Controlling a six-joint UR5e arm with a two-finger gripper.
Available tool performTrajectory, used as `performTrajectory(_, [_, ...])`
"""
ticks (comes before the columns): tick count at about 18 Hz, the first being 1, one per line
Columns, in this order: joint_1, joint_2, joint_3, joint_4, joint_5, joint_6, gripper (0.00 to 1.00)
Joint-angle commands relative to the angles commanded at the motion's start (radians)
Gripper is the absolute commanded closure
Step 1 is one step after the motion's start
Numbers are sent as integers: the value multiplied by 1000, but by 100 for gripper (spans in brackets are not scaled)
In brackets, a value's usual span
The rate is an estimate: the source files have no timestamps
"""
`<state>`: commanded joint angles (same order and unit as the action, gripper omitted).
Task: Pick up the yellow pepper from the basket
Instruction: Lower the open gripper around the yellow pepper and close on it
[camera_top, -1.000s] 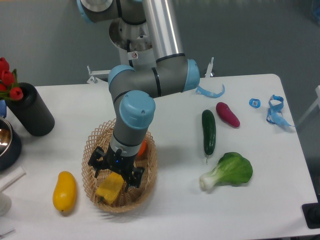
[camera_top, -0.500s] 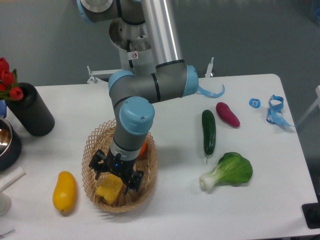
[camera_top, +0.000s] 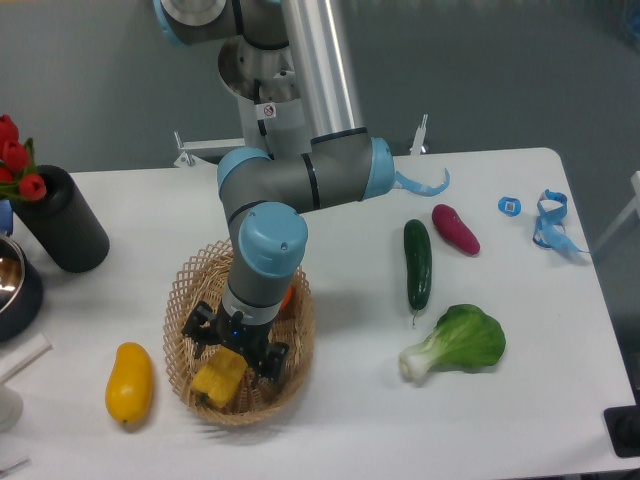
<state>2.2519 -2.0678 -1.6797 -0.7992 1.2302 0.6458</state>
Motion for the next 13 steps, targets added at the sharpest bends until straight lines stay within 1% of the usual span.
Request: performTrajectory(13, [-8, -26, 14, 0, 3, 2, 0])
